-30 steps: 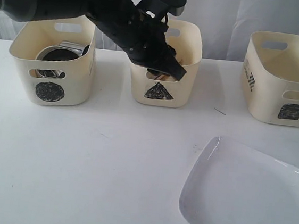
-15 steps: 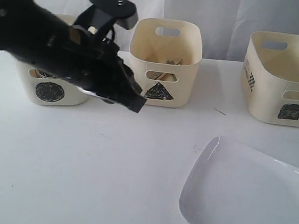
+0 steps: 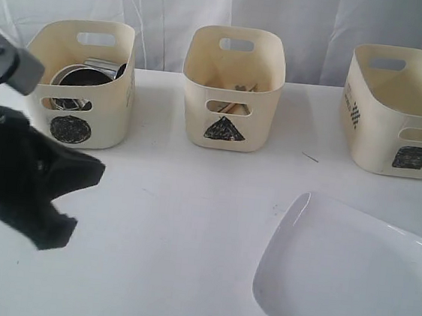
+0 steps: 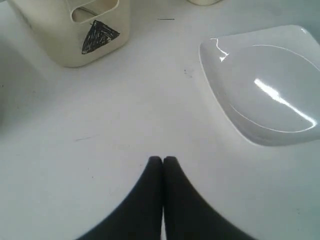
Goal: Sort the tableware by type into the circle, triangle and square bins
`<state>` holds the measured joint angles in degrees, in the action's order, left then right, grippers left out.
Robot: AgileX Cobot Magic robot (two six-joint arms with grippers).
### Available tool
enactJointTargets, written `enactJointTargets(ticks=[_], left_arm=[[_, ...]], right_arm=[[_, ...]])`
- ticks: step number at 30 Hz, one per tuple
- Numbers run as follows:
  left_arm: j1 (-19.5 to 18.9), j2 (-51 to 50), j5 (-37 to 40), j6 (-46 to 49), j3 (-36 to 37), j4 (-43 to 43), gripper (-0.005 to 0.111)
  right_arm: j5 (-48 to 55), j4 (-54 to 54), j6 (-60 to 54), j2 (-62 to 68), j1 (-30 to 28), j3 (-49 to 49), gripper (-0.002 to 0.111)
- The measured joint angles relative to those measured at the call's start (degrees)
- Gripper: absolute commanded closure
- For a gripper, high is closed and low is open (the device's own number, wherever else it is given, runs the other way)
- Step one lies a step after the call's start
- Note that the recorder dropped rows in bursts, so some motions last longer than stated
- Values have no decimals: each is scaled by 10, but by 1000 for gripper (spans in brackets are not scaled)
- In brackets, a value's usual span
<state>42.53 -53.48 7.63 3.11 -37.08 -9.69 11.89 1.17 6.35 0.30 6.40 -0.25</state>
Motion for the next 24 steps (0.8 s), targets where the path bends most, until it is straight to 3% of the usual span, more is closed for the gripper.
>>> enactJointTargets(ticks=[10, 16, 24], left_arm=[[0, 175, 40, -13, 100, -4, 107], [0, 268, 98, -14, 128, -4, 107], [0, 341, 102, -14, 156, -4, 107]], right_arm=[[0, 0, 0, 0, 0, 0, 108], [0, 0, 0, 0, 0, 0, 108], [0, 0, 0, 0, 0, 0, 108]])
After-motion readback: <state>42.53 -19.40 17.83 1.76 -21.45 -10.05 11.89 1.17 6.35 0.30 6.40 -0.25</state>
